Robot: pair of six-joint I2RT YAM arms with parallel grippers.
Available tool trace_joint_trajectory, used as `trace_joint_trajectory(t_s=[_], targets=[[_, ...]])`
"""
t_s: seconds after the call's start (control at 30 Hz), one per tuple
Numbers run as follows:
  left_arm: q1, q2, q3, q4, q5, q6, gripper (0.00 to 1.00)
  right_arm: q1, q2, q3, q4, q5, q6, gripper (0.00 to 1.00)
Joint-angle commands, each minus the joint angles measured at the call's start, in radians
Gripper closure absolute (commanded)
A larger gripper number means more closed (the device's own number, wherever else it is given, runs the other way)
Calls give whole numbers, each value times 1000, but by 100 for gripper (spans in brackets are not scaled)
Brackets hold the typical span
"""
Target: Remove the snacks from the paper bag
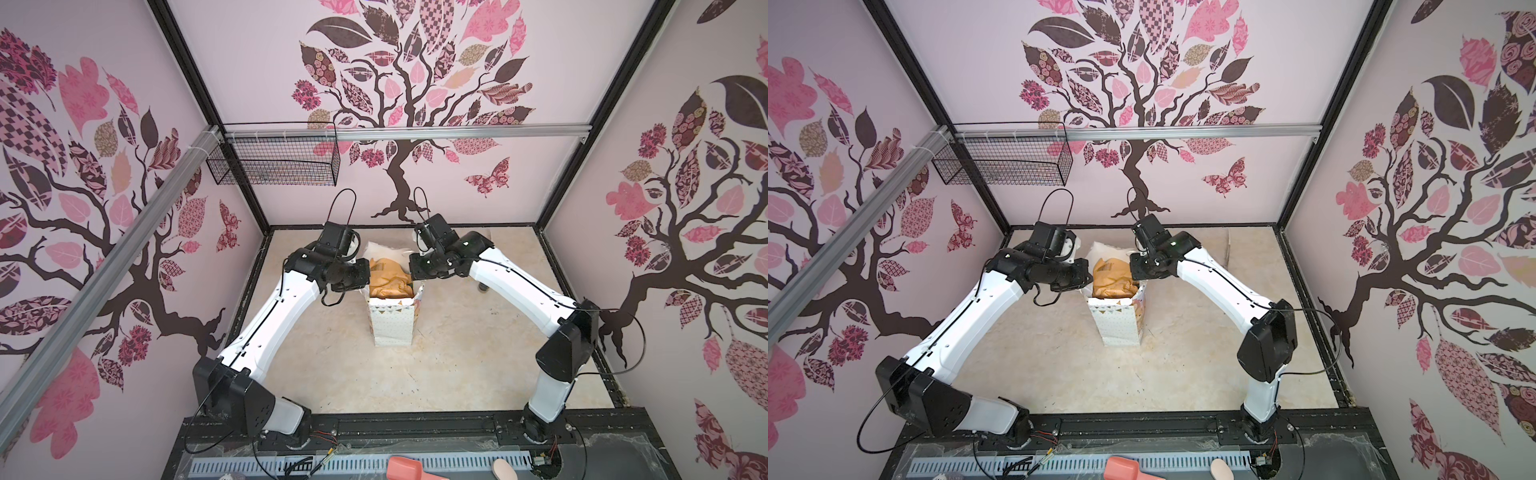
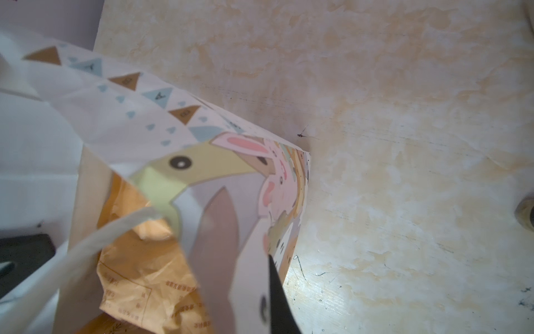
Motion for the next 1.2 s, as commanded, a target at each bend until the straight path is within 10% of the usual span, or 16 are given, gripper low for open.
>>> trace_joint_trajectory(t_s=[0.0,0.23,0.53,1.17], targets=[[-41,3,23,68,29,-40,96,-54,-105,-10,75,-3,-12,93],[-125,49,42,112,18,-80,92,-105,-149,-90,74,3,-40,89],[-129,-4,40,146,-47,-56,48,-122,-202,-87,69,26,-54,35],[-129,-378,39,248,135,364,16,40,-381,27,146,-71,-47,31]])
